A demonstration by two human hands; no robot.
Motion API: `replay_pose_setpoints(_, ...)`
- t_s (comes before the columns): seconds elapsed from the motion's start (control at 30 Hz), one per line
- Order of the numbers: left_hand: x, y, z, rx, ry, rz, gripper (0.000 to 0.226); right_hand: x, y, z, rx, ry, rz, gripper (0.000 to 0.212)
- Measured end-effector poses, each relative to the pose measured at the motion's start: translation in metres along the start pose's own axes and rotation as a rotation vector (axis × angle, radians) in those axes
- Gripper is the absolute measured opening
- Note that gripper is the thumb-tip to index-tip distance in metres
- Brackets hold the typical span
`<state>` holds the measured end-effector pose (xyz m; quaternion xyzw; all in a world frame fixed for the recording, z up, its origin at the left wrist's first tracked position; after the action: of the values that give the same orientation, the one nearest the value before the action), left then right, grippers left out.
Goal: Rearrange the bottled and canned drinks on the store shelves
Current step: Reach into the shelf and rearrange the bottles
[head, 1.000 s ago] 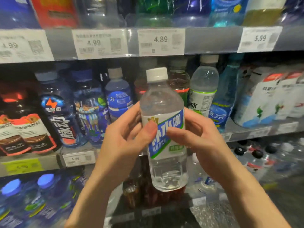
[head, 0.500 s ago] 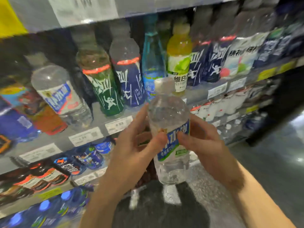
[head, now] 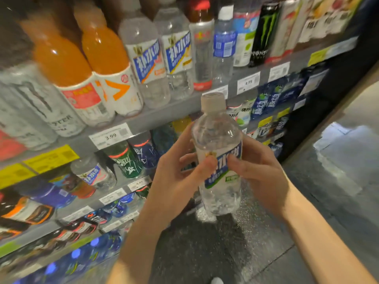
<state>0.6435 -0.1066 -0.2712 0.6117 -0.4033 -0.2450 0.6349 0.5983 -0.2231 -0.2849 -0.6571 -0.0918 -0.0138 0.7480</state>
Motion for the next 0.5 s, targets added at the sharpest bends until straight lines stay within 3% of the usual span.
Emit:
replay_pose_setpoints(0.23, 0.000, 0.054, -0.003, -0.007, -0.002, -0.016, 0.055, 0.003, -0.050, 0.013, 0.001, 0.038, 0.050, 0.051)
replay_pose_setpoints(0.5, -0.005, 0.067, -0.006, 0.002, -0.050, -0.057, 0.073, -0.006, -0.068, 0.022, -0.063, 0.072, 0.084, 0.074)
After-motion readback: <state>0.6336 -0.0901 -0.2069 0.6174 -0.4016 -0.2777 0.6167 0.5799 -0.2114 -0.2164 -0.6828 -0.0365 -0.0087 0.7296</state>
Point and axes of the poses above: each hand's wrist, its own x-axis towards the middle knuckle, its own z-axis out of the palm, y = z × x, the point moved 10 cm from there along x, towards the middle knuckle, and after that the axes turned 15 degrees about -y, right-handed, at the moved point
